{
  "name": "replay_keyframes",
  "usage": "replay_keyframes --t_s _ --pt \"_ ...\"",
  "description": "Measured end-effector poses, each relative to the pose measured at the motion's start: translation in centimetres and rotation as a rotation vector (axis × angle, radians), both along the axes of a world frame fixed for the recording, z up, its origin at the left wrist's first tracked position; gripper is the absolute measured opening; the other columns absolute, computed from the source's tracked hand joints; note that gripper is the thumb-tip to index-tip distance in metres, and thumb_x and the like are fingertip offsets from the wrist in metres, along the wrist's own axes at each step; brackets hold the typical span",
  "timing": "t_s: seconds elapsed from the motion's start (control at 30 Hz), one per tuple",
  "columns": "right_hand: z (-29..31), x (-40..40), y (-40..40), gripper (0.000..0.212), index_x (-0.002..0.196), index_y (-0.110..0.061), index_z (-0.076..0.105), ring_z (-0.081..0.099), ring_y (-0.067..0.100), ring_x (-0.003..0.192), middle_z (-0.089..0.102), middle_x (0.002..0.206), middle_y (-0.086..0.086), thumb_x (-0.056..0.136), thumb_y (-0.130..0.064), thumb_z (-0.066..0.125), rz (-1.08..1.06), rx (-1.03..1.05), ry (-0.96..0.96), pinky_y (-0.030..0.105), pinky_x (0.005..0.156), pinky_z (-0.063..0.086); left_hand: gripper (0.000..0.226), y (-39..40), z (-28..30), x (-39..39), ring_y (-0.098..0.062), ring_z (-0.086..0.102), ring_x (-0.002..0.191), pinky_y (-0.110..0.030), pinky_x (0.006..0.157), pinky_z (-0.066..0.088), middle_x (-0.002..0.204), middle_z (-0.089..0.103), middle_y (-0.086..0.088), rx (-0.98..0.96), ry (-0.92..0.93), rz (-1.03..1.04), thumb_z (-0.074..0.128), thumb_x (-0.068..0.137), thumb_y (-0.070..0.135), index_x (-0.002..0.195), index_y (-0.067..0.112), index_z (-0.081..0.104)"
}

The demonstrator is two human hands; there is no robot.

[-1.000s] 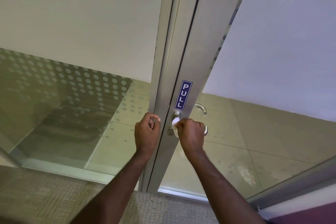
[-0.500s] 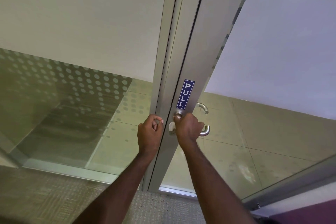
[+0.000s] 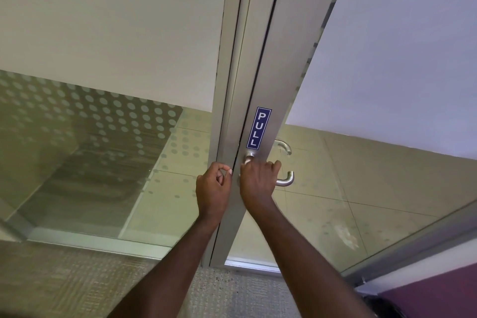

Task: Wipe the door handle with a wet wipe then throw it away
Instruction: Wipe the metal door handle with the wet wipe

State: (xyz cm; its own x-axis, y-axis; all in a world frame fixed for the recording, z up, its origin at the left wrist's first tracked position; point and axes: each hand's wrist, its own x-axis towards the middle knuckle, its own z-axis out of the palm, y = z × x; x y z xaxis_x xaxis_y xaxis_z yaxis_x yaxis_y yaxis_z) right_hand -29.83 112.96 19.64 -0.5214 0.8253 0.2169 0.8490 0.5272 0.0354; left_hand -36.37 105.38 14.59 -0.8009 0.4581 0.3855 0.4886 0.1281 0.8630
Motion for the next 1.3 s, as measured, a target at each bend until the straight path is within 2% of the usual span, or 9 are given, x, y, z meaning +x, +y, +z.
replay_keyframes --t_s 0.13,0.4,0.5,0.67,0.77,0.9,1.07,1.2,1.3 --pt "-1.4 2.9 0.0 0.043 0.118 -0.002 0.058 0.055 0.037 0.106 0.061 0.107 0.019 0.095 -0.012 0.023 0.103 0.051 -0.103 0.054 0.115 0.024 0.008 0.3 -0.2 -0.4 -0.013 0.042 0.049 -0.028 0.048 0.038 0.054 0.046 0.005 0.0 -0.018 0.051 0.069 0.09 0.019 0.085 0.021 0.064" --pt "-1.1 0.0 0.5 0.044 0.114 -0.006 0.063 0.062 0.035 0.107 0.067 0.11 0.017 0.107 -0.033 0.029 0.027 -0.08 0.02 0.051 0.113 0.028 0.005 1.0 -0.1 -0.4 -0.021 0.048 0.052 -0.031 0.051 0.042 0.056 0.047 0.006 -0.006 -0.003 0.059 0.068 0.091 0.022 0.087 0.021 0.065" --pt "-2.5 2.6 1.3 0.045 0.118 -0.004 0.06 0.058 0.037 0.105 0.063 0.107 0.018 0.103 -0.026 0.024 0.221 0.069 -0.039 0.052 0.113 0.03 0.009 1.4 -0.3 0.1 -0.017 0.046 0.049 -0.031 0.048 0.04 0.054 0.047 0.005 0.006 0.008 0.056 0.069 0.09 0.02 0.086 0.025 0.064" --pt "-2.4 9.2 7.3 0.018 0.112 -0.013 0.06 0.06 0.034 0.11 0.063 0.109 0.011 0.098 -0.023 0.056 0.711 0.374 -0.119 0.05 0.113 0.035 0.011 2.0 -0.3 0.5 -0.025 0.047 0.05 -0.04 0.047 0.042 0.054 0.047 -0.004 -0.001 0.006 0.067 0.069 0.091 0.017 0.084 0.024 0.063" --pt "-1.9 12.9 11.2 0.024 0.118 -0.016 0.06 0.052 0.031 0.133 0.059 0.131 0.009 0.102 -0.028 0.047 0.838 0.419 -0.131 0.047 0.115 0.032 0.011 2.3 -0.2 0.6 -0.028 0.046 0.051 -0.04 0.048 0.042 0.054 0.045 -0.004 0.016 0.0 0.06 0.069 0.09 0.017 0.083 0.023 0.064" --pt "-1.4 14.7 13.0 0.029 0.118 -0.014 0.065 0.054 0.033 0.128 0.059 0.136 0.012 0.098 -0.022 0.045 0.834 0.387 -0.076 0.042 0.104 0.038 0.013 2.9 -0.6 1.2 -0.022 0.046 0.053 -0.035 0.049 0.04 0.057 0.047 0.0 0.043 -0.018 0.068 0.07 0.088 0.015 0.083 0.024 0.065" --pt "-3.3 13.8 10.4 0.024 0.115 -0.006 0.071 0.063 0.038 0.108 0.066 0.124 0.016 0.092 -0.011 0.07 0.494 0.163 0.285 0.042 0.088 0.053 0.006 3.6 0.0 2.4 -0.017 0.053 0.064 -0.035 0.057 0.046 0.071 0.058 0.004 0.148 -0.02 0.015 0.068 0.089 0.015 0.087 0.021 0.066" --pt "-4.7 11.7 6.8 0.023 0.113 -0.007 0.067 0.057 0.015 0.102 0.062 0.112 0.004 0.106 -0.013 0.047 0.217 -0.249 0.878 0.029 0.086 0.044 0.003 3.5 1.3 2.7 -0.006 0.061 0.073 -0.016 0.065 0.047 0.084 0.067 0.005 0.2 -0.03 -0.063 0.066 0.091 0.018 0.092 0.021 0.068" --pt "-4.6 10.1 5.2 0.027 0.1 -0.001 0.068 0.06 0.0 0.098 0.064 0.105 0.01 0.108 -0.01 0.043 0.078 -0.477 1.22 0.021 0.085 0.043 0.018 3.3 2.6 3.2 -0.003 0.067 0.082 -0.009 0.071 0.046 0.091 0.072 0.008 0.231 -0.052 -0.125 0.06 0.094 0.01 0.101 0.018 0.074"
